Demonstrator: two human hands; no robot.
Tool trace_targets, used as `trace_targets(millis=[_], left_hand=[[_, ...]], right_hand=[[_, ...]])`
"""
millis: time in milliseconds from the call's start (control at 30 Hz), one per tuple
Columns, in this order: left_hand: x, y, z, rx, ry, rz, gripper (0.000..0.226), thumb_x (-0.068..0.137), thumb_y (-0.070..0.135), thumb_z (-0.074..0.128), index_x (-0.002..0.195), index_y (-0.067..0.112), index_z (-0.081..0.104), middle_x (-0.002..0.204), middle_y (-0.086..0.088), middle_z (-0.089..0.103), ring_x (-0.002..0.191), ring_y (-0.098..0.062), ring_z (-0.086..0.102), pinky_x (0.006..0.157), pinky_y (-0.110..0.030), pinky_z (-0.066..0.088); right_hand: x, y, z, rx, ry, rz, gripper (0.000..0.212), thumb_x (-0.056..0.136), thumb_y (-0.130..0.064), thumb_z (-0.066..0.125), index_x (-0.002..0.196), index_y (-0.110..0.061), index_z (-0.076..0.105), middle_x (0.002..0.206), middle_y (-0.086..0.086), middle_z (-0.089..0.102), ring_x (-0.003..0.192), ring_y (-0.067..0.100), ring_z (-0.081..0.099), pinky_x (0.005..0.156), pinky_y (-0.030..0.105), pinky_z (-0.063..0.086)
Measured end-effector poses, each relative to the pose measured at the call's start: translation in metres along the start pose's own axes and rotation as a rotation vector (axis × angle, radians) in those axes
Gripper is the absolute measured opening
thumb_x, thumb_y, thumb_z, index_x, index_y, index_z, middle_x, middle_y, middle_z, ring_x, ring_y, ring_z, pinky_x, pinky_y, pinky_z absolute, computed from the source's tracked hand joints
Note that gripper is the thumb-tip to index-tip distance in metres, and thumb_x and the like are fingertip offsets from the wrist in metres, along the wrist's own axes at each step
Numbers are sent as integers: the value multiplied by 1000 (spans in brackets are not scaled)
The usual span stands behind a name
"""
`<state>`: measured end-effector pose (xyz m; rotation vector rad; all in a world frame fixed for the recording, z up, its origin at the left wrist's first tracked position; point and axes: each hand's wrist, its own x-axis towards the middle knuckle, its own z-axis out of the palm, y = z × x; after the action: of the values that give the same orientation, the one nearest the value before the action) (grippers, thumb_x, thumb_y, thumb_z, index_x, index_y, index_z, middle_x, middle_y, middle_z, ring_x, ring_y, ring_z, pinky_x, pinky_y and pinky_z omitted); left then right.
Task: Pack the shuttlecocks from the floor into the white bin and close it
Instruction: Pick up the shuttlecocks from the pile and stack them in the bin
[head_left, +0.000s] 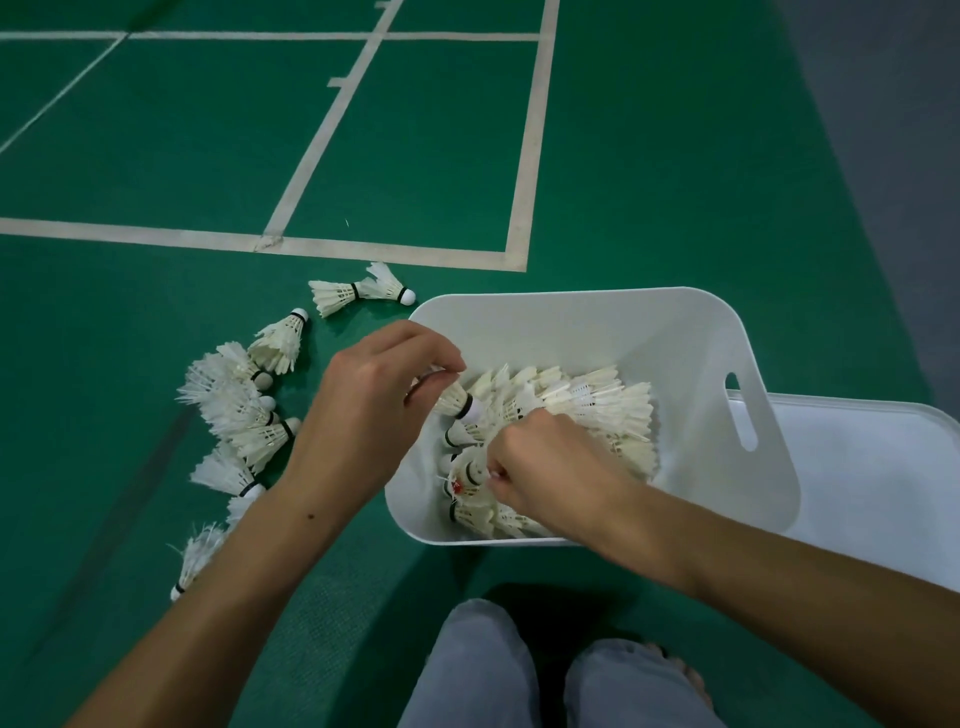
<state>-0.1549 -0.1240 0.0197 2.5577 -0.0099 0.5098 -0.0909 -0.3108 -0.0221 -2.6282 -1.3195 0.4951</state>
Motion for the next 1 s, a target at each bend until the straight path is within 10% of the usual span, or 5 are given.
trace_targets(millis=[100, 300, 500, 800, 1000], left_hand=[[-2, 0, -4, -2, 13, 2, 9, 93, 4, 77, 97, 12, 77, 105, 4, 74, 81, -11, 66, 74, -35, 57], [-3, -1, -10, -6, 10, -50, 17, 90, 6, 80, 103, 15, 74, 129, 5, 67, 80, -10, 64, 79, -25, 56], [-7, 2, -8, -113, -41, -177, 29, 89, 12, 83, 113, 24, 72, 109, 18, 74, 90, 1, 70, 83, -23, 58], [-9, 9, -7, -238, -214, -99, 41, 92, 3, 77, 126, 23, 65, 110, 19, 76, 103, -7, 71, 95, -33, 58], [-6, 13, -6, -325, -324, -43, 43, 95, 4, 75, 132, 22, 61, 106, 18, 77, 107, -7, 72, 98, -29, 55]], right_hand=[[12, -3, 8, 97, -57, 24, 45, 89, -11, 65, 57, -18, 34, 59, 3, 43, 63, 33, 61, 61, 45, 58], [31, 3, 18, 367, -180, 140, 7, 89, -11, 75, 86, -12, 82, 73, 0, 68, 62, 14, 59, 66, 26, 46], [25, 26, 10, 533, -291, 141, 27, 88, -34, 82, 99, -10, 79, 96, 7, 76, 90, 23, 72, 84, 41, 58], [-5, 44, -44, 671, 157, 187, 42, 93, -31, 77, 133, -33, 65, 116, -16, 67, 97, 3, 69, 88, 31, 61], [0, 32, -41, 563, 116, 7, 35, 90, -36, 80, 123, -34, 69, 126, -14, 53, 107, 4, 61, 93, 33, 56]])
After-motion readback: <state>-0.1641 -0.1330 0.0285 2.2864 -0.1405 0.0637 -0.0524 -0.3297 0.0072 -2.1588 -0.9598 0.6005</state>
